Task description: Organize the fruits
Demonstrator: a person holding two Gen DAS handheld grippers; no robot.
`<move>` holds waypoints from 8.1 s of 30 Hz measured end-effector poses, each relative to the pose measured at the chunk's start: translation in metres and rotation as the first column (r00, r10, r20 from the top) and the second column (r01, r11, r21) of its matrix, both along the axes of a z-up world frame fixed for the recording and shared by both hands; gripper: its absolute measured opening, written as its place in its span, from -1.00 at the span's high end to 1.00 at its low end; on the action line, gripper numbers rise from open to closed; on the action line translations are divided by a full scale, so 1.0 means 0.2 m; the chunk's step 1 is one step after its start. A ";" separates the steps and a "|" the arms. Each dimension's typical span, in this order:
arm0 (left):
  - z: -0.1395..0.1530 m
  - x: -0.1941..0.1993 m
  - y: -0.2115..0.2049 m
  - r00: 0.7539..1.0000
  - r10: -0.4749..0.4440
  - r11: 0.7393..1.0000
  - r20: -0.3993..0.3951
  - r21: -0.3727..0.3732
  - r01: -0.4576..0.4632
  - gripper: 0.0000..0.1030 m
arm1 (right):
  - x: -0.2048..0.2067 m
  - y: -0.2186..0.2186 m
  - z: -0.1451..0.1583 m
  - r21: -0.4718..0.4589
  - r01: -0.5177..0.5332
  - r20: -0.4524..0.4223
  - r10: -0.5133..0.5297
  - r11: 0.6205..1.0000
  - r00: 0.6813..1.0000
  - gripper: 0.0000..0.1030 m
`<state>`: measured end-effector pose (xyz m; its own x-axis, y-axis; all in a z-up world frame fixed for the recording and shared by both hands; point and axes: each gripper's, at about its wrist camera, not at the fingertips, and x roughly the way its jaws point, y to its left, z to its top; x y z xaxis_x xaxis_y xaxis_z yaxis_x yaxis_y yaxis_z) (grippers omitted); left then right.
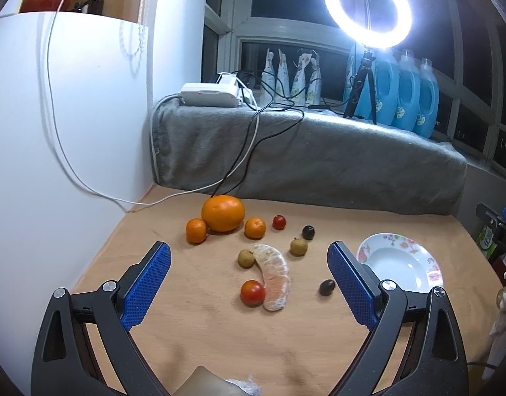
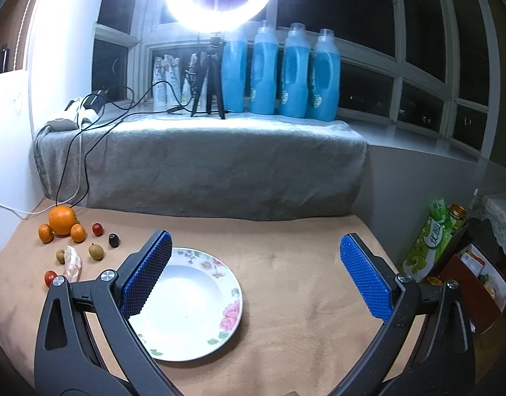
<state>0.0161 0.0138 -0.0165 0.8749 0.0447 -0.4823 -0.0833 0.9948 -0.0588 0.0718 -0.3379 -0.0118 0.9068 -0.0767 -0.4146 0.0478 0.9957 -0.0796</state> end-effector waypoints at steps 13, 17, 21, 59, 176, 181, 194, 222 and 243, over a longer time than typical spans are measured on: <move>-0.10 0.12 0.19 0.996 0.036 0.999 -0.084 -0.016 -0.038 -0.86 | 0.19 0.23 0.01 0.032 -0.193 -0.047 0.194 0.981 0.980 -1.00; -0.13 0.18 0.26 0.992 0.035 0.998 -0.125 -0.050 -0.041 -0.86 | 0.28 0.33 0.01 0.064 -0.256 -0.082 0.260 0.965 0.962 -1.00; -0.15 0.24 0.31 0.989 0.027 0.996 -0.144 -0.079 -0.039 -0.85 | 0.38 0.44 0.00 0.090 -0.319 -0.128 0.329 0.943 0.936 -1.00; -0.36 0.91 0.43 0.943 -0.194 0.963 -0.269 -0.237 0.130 -0.33 | 1.26 1.29 -0.44 0.566 -0.362 -0.449 0.646 0.740 0.618 -0.74; -0.31 0.54 -0.78 0.774 -0.600 0.800 -0.204 -0.187 0.571 -0.21 | 0.73 0.03 -0.49 0.653 -0.105 -0.511 0.538 0.750 0.670 -0.23; -0.29 0.51 -0.76 0.778 -0.597 0.802 -0.196 -0.171 0.572 -0.21 | 0.72 -0.04 -0.43 0.599 -0.125 -0.482 0.480 0.791 0.733 -0.23; -0.25 0.46 -0.62 0.822 -0.541 0.840 -0.178 -0.161 0.518 -0.21 | 0.68 -0.04 -0.38 0.519 -0.201 -0.415 0.450 0.831 0.791 -0.64; -0.35 0.37 0.06 0.942 -0.265 0.961 -0.205 -0.138 0.240 -0.21 | 0.75 0.42 -0.33 0.407 -0.418 -0.391 0.569 0.812 0.723 -0.64; -0.53 0.50 0.17 0.916 -0.267 0.958 -0.299 -0.184 0.219 0.17 | 1.00 0.83 -0.52 0.477 -0.397 -0.516 0.615 0.784 0.597 -0.21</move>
